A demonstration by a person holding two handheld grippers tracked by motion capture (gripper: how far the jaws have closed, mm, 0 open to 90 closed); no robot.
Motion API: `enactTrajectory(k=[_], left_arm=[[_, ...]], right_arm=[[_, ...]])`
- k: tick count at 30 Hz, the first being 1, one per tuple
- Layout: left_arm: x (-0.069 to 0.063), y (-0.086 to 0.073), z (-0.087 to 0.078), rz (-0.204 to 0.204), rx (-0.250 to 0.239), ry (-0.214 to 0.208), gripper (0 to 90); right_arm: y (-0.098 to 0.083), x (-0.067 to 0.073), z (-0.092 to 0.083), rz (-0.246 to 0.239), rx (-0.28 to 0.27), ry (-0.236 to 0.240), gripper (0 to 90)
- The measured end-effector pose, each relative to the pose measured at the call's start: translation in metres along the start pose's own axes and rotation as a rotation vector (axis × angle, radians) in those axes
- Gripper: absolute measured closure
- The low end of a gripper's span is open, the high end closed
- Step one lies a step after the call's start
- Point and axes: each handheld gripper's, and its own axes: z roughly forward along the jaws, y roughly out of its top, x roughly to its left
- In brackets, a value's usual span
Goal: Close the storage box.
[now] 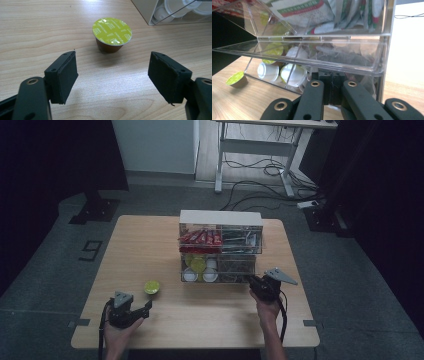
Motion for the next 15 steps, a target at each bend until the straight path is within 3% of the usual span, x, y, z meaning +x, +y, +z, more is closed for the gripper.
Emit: enactTrajectory(k=[15], left_arm=[[-0.001, -0.002, 0.002, 0.007, 0.014, -0.010, 23.9]], right_arm=[[-0.013, -0.006, -0.005, 0.008, 0.040, -0.025, 89.2]])
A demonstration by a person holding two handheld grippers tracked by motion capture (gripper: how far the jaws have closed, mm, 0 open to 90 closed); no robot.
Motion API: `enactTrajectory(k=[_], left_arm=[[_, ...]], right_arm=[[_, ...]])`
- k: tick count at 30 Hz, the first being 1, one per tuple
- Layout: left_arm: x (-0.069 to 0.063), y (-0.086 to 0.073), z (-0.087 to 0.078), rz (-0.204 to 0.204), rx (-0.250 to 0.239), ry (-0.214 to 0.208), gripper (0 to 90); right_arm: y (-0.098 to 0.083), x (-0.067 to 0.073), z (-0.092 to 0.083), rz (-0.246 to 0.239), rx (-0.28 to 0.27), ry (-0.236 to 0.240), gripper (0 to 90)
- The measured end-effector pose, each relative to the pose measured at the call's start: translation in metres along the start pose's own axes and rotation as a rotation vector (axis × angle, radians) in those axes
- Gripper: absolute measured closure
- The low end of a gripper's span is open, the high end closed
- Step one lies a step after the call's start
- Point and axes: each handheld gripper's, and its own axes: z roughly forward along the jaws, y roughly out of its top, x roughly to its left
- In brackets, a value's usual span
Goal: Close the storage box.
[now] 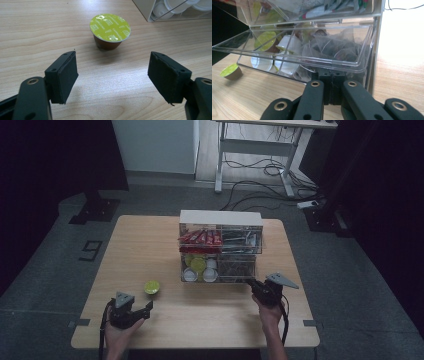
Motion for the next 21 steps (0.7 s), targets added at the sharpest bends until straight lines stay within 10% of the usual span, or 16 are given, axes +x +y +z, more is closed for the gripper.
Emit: enactTrajectory(k=[21], left_arm=[[-0.0006, -0.0011, 0.0004, 0.001, 0.011, -0.008, 24.1]], right_arm=[[-0.0088, -0.0033, 0.0042, 0.000, 0.051, -0.014, 89.1]])
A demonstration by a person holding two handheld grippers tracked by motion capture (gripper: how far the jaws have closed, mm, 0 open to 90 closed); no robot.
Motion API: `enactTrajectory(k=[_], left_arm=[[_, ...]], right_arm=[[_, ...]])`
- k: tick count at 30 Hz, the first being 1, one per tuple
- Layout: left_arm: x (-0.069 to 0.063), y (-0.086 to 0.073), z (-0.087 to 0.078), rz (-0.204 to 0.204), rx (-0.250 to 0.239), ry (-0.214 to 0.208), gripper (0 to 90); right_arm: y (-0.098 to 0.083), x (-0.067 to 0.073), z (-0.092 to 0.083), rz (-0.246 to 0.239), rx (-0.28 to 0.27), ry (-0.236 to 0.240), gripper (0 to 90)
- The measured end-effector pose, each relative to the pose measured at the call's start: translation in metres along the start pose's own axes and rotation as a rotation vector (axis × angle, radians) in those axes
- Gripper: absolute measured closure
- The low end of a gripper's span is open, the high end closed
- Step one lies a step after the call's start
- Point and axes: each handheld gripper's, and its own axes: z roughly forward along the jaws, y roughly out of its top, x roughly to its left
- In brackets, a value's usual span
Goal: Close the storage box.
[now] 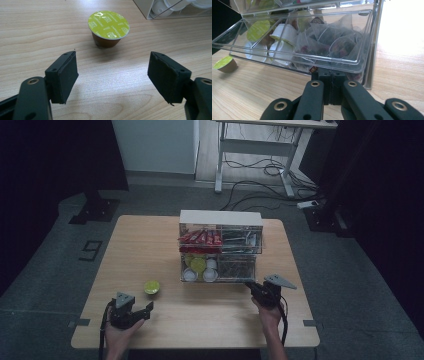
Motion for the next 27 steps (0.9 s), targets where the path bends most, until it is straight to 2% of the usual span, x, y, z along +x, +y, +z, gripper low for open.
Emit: enactTrajectory(k=[14, 20, 27], left_arm=[[0.0007, -0.0005, -0.0007, -0.002, 0.002, -0.002, 24.2], [0.0000, -0.0007, 0.0002, 0.001, 0.008, -0.003, 24.2], [-0.0003, -0.0009, 0.0006, 0.000, 0.010, -0.003, 24.1]], right_arm=[[-0.0045, -0.0024, -0.0010, 0.003, 0.033, -0.007, 89.0], [-0.0057, -0.0056, -0.0015, 0.023, 0.054, 0.013, 88.8], [-0.0070, -0.0062, -0.0017, 0.022, 0.074, 0.017, 88.8]])
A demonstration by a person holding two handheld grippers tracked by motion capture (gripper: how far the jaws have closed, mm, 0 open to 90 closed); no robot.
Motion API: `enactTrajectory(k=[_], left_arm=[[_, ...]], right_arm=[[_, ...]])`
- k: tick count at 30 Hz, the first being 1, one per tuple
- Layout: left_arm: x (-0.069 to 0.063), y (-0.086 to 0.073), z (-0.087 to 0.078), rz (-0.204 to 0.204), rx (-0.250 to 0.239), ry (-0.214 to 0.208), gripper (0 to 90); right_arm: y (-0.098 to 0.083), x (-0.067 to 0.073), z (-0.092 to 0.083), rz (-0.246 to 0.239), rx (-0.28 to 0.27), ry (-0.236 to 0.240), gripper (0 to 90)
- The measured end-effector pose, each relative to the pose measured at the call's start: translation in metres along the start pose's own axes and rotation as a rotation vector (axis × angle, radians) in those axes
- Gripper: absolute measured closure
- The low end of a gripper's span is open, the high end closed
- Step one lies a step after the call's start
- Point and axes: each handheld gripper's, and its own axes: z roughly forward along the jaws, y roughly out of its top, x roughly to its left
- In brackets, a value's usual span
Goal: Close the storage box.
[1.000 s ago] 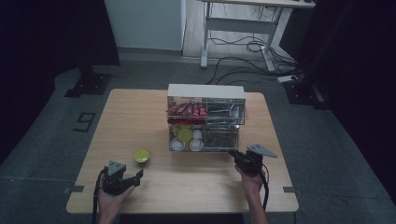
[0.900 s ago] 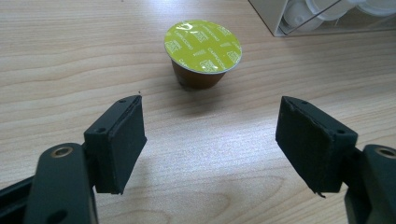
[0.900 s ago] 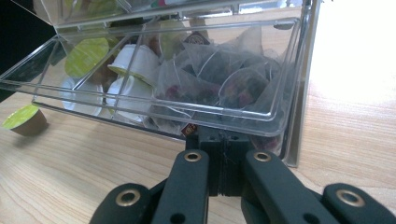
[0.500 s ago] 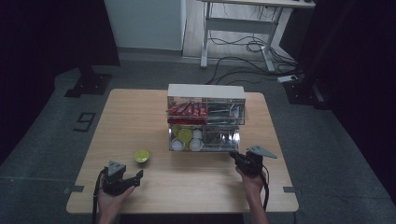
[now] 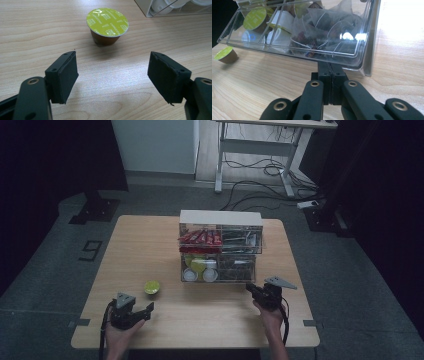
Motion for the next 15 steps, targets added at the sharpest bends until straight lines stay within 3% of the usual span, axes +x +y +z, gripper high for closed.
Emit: enactTrajectory(k=[15], left_arm=[[-0.0017, 0.0018, 0.0009, -0.004, 0.000, -0.007, 24.1]], right_arm=[[-0.0058, 0.0023, -0.0009, -0.004, 0.010, 0.002, 86.9]])
